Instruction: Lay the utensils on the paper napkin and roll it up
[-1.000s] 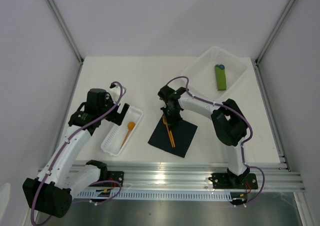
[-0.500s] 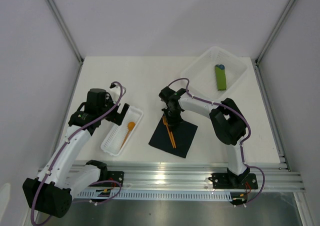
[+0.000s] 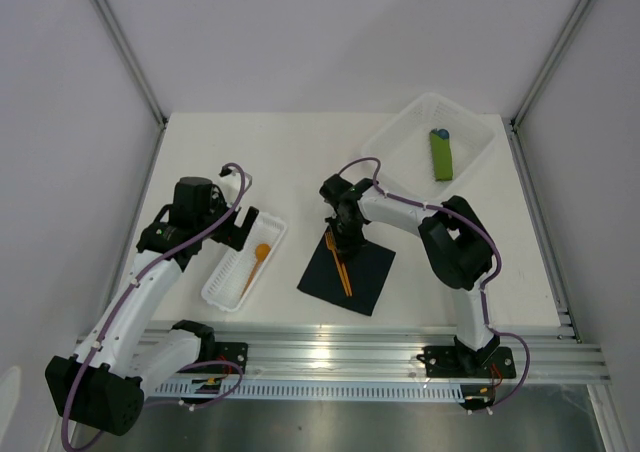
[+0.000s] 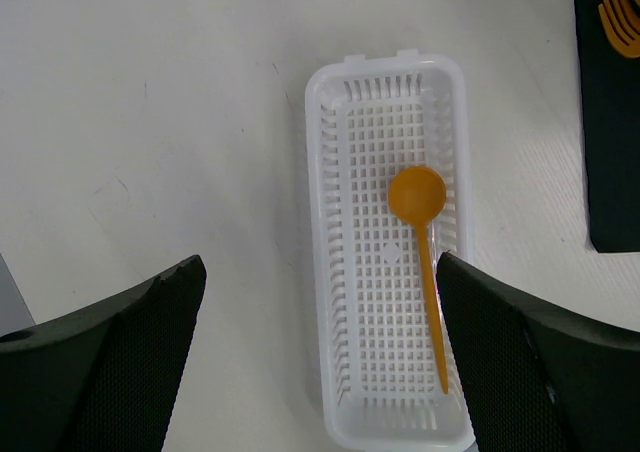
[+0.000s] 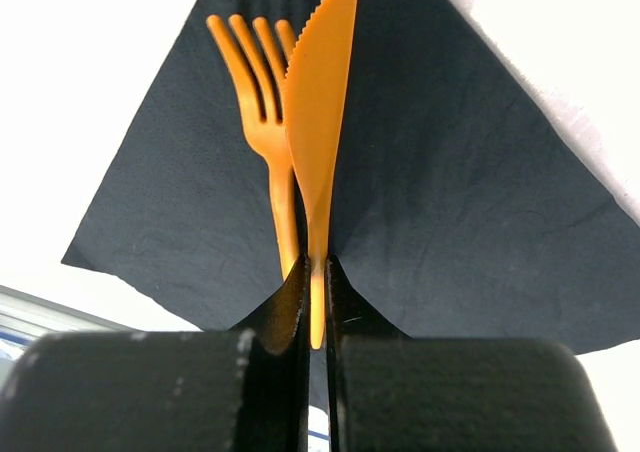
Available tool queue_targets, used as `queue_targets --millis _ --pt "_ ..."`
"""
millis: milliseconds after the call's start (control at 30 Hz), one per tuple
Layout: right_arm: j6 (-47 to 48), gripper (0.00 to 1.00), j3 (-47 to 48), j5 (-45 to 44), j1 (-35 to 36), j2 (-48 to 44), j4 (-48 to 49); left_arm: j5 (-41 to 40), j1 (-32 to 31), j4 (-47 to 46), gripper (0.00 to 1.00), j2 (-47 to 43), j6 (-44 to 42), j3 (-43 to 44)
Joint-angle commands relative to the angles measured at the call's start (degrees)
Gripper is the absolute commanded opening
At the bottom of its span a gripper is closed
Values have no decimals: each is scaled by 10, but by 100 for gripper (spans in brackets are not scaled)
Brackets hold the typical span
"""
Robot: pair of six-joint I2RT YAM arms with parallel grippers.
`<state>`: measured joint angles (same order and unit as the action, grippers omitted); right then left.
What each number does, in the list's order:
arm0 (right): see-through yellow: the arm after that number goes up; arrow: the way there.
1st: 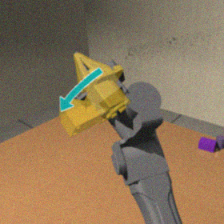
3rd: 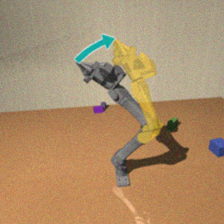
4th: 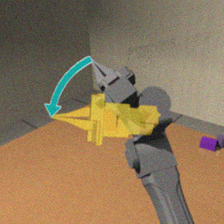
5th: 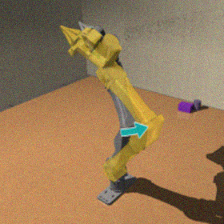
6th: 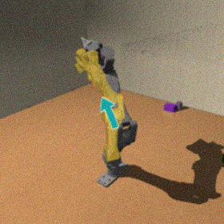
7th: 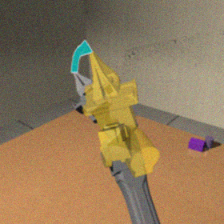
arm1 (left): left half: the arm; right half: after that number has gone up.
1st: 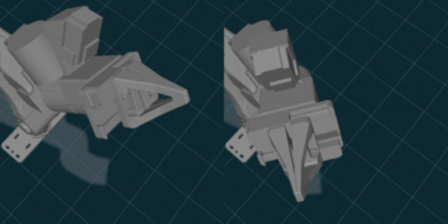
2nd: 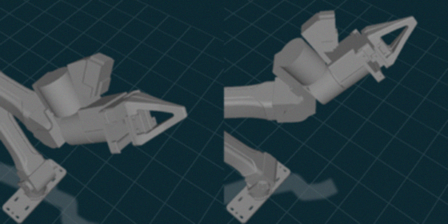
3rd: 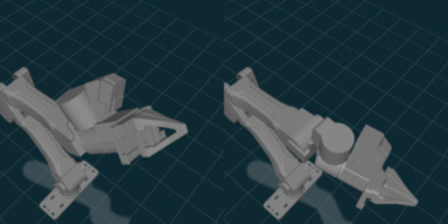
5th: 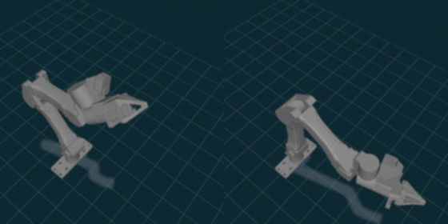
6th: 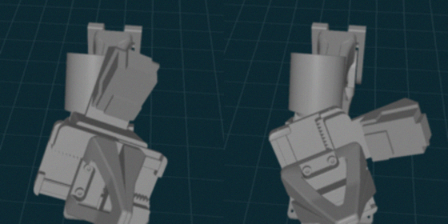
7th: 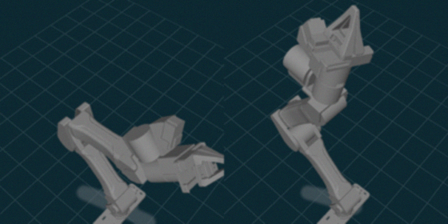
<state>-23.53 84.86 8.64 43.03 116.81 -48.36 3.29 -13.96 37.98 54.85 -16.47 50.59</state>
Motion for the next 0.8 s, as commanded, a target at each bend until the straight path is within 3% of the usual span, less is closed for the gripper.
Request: queue_targets --millis 0,767 --pt "-13 0 -5 -5 -5 0 14 9 3 -4 99 -5 7 9" --pt "-18 0 -4 -15 -5 -3 14 9 3 1 99 -4 7 12"
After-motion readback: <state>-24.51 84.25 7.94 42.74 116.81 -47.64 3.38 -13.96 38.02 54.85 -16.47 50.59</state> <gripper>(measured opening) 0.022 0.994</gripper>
